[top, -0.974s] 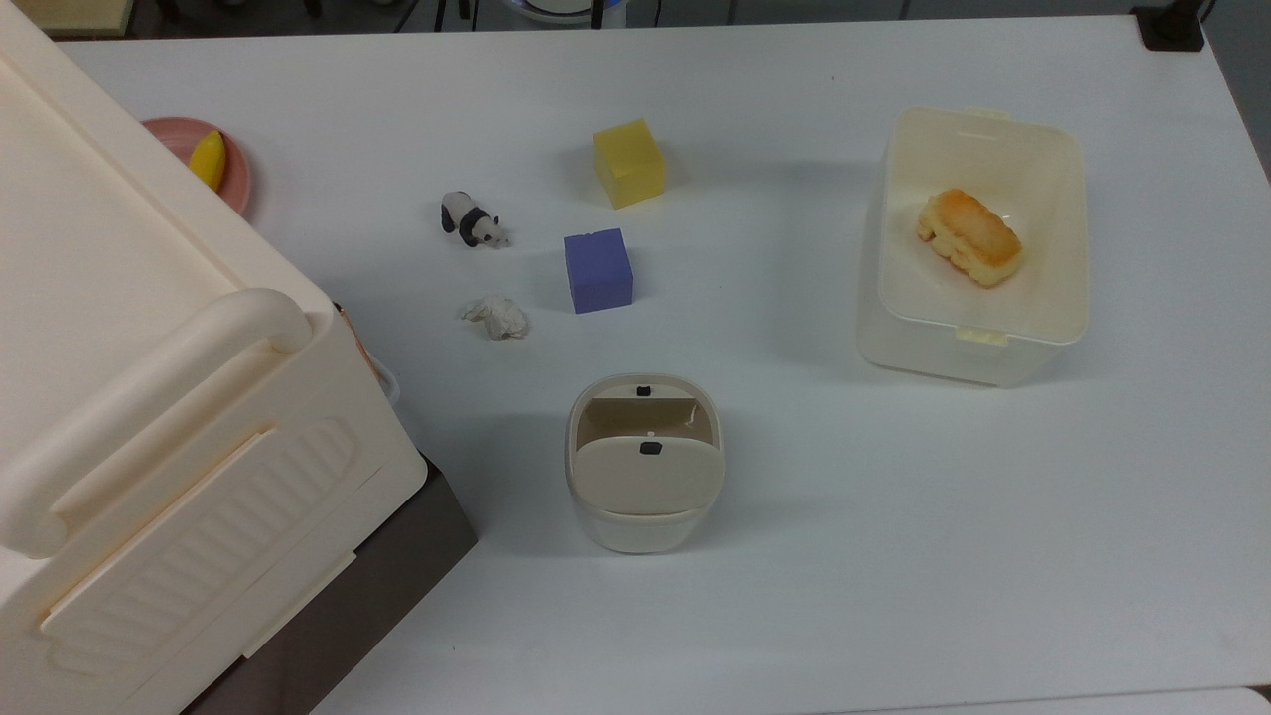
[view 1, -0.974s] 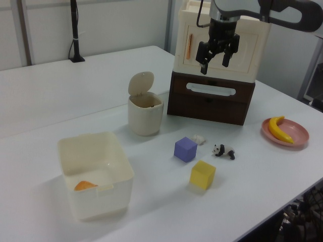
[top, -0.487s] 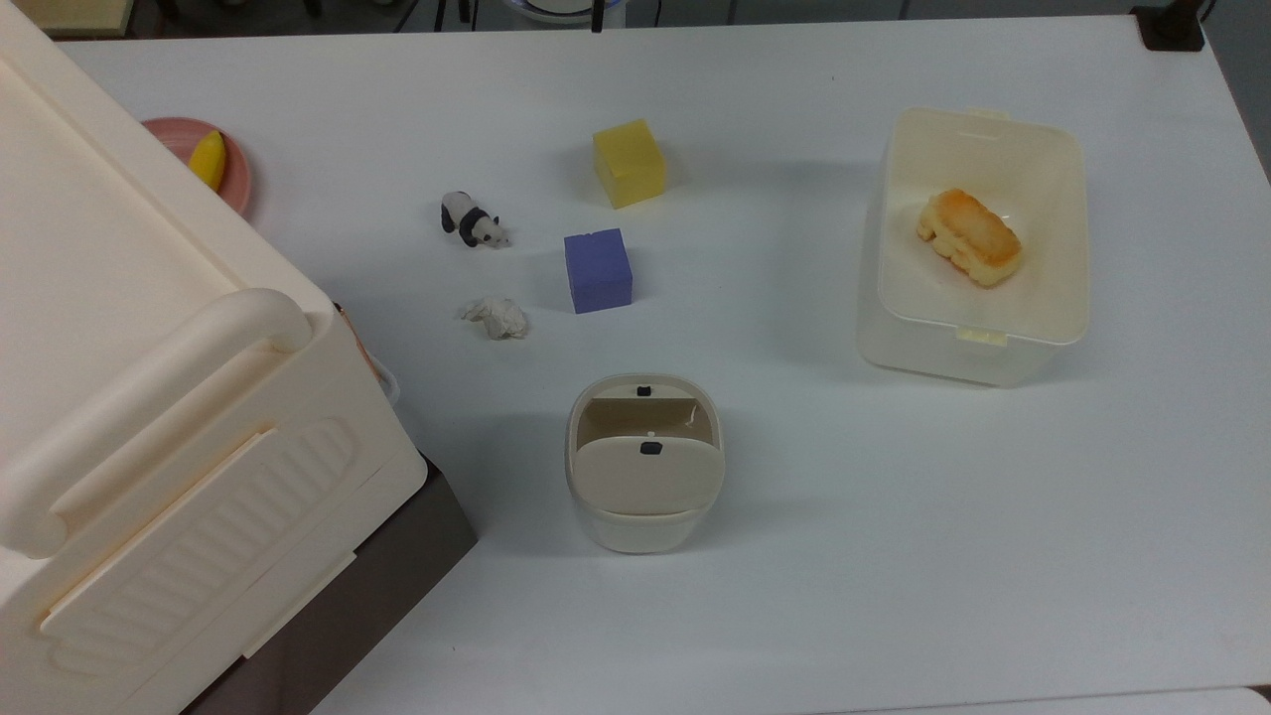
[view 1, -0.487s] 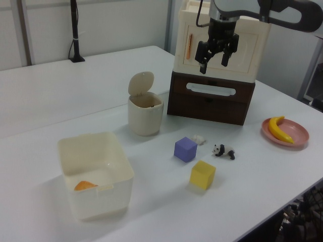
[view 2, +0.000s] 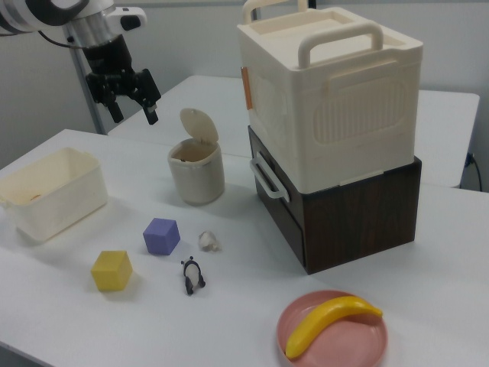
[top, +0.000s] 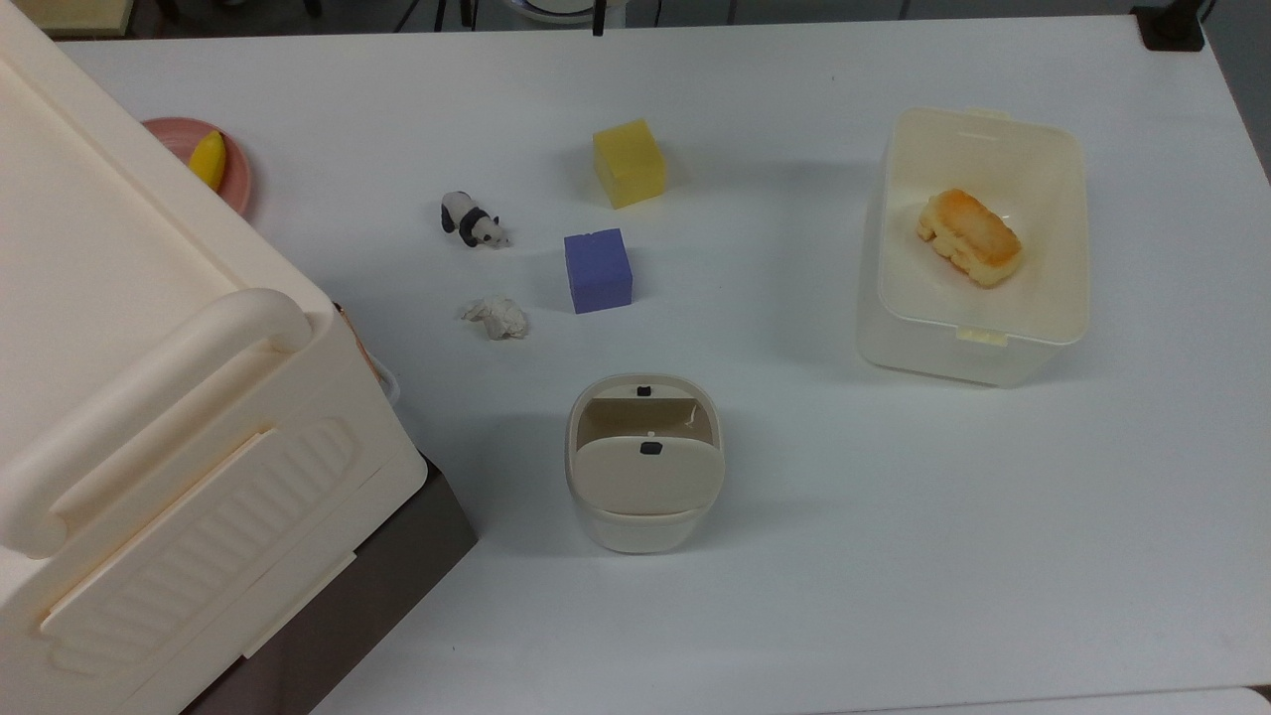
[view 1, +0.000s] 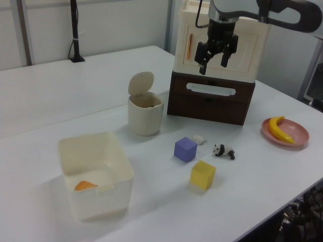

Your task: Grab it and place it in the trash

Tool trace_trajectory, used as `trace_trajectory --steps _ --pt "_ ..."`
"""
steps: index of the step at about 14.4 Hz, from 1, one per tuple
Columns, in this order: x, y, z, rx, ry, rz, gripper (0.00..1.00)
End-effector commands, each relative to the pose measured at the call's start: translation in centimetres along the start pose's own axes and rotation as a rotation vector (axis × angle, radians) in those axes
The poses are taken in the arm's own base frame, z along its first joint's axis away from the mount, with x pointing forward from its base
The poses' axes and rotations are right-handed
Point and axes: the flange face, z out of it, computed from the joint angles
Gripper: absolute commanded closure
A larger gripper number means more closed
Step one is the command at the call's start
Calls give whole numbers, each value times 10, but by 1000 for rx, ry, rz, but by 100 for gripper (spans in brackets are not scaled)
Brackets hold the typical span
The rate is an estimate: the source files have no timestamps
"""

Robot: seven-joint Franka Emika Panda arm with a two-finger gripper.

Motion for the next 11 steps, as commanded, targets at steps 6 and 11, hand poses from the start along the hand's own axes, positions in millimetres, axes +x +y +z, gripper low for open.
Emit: trace_trajectory --steps 6,11 --pt "-1 1 -3 -6 22 -20 0" --pt "-1 4 -4 -8 21 -10 0"
